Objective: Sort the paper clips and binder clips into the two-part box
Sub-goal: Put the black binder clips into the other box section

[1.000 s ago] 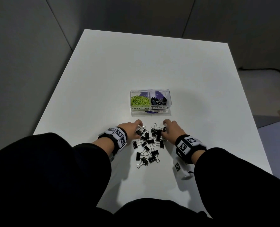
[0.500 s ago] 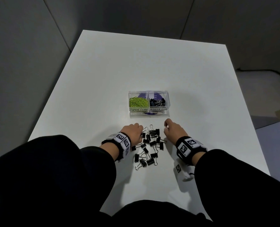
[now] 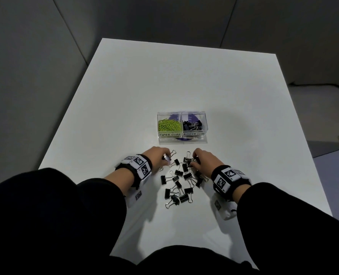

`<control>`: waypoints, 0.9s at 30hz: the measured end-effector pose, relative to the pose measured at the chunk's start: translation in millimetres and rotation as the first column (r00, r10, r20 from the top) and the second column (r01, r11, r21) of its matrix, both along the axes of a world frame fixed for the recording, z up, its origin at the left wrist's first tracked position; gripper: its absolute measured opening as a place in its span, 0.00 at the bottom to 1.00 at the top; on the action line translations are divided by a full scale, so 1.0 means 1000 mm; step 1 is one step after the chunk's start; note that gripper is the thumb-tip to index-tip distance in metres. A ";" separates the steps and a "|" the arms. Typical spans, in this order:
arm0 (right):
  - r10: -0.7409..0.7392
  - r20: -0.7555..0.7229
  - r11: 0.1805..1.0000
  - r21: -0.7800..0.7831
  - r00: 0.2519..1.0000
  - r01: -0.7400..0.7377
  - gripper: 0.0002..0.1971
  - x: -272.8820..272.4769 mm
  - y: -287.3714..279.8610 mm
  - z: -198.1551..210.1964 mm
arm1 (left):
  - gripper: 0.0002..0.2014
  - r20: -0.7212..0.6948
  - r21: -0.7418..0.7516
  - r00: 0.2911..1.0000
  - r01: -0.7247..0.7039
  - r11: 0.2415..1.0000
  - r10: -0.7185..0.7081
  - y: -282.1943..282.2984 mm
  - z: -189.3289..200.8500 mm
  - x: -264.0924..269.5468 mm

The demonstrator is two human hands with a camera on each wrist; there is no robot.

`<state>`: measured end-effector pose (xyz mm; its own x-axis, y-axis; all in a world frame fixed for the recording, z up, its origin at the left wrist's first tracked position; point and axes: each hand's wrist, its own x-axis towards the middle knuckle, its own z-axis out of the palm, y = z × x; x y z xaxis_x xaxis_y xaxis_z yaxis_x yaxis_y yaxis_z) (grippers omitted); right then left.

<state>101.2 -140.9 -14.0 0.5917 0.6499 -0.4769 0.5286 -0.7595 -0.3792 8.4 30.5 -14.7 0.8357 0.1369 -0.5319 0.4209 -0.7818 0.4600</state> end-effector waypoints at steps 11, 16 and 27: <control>-0.111 0.160 0.978 0.193 0.981 0.079 0.20 0.084 0.047 0.044 | 0.11 0.252 -0.031 0.967 -0.036 0.999 0.043 0.018 0.062 0.067; -0.173 0.154 0.946 0.300 0.973 0.121 0.25 0.085 0.045 0.043 | 0.13 0.326 0.055 0.945 -0.041 0.998 0.021 0.013 0.061 0.106; -0.087 0.057 0.986 0.150 0.995 0.078 0.14 0.040 -0.021 0.005 | 0.20 0.254 0.247 0.950 0.118 0.962 -0.182 -0.005 0.057 0.120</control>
<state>141.6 -162.1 -9.2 0.6720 0.6580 -0.3397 0.4926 -0.7397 -0.4584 128.9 25.2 42.1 0.9638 0.0889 -0.2514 0.1747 -0.9227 0.3436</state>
